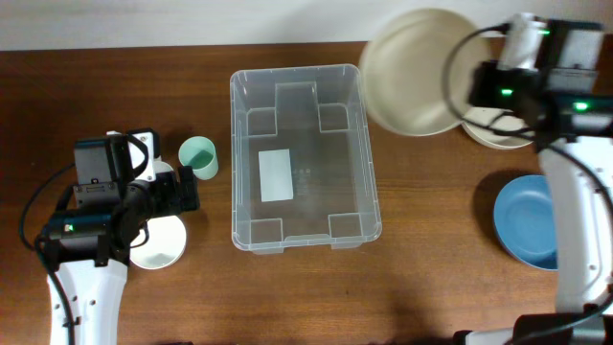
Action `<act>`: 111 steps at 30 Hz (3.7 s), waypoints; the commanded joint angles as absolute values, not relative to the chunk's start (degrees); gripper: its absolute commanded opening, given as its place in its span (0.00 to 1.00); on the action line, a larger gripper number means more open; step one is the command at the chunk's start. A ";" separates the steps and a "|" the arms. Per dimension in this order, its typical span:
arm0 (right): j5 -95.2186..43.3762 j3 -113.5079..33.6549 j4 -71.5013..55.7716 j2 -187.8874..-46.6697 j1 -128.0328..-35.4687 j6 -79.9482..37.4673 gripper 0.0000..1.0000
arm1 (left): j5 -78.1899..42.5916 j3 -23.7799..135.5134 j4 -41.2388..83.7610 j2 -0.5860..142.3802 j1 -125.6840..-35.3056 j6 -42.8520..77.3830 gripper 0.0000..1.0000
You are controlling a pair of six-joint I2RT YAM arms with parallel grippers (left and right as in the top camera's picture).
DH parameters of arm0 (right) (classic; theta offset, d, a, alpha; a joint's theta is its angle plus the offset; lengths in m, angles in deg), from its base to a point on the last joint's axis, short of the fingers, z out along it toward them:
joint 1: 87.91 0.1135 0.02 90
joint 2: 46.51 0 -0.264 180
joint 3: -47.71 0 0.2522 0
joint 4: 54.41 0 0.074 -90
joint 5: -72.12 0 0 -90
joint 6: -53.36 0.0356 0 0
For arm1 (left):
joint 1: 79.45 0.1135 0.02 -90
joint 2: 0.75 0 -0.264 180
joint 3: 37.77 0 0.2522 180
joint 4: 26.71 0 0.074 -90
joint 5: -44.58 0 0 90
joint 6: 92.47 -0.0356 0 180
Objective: Pack container
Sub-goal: 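Carry the cream plate into the container and release it, then move the right gripper to the beige bowl and grasp its rim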
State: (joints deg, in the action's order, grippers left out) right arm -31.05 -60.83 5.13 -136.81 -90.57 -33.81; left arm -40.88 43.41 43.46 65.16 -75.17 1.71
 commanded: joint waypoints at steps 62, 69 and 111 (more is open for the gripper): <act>0.78 -65.01 5.33 -169.37 -94.29 -44.15 0.88 | -40.27 44.72 43.26 65.14 -75.04 2.24 0.99; 0.60 -64.99 1.61 -173.66 -94.79 -44.15 0.88 | -40.27 44.72 43.04 65.14 -75.04 2.24 0.99; 0.60 -64.96 -8.79 -178.14 -95.97 -44.47 0.04 | -40.27 44.72 43.06 65.14 -75.04 2.24 0.99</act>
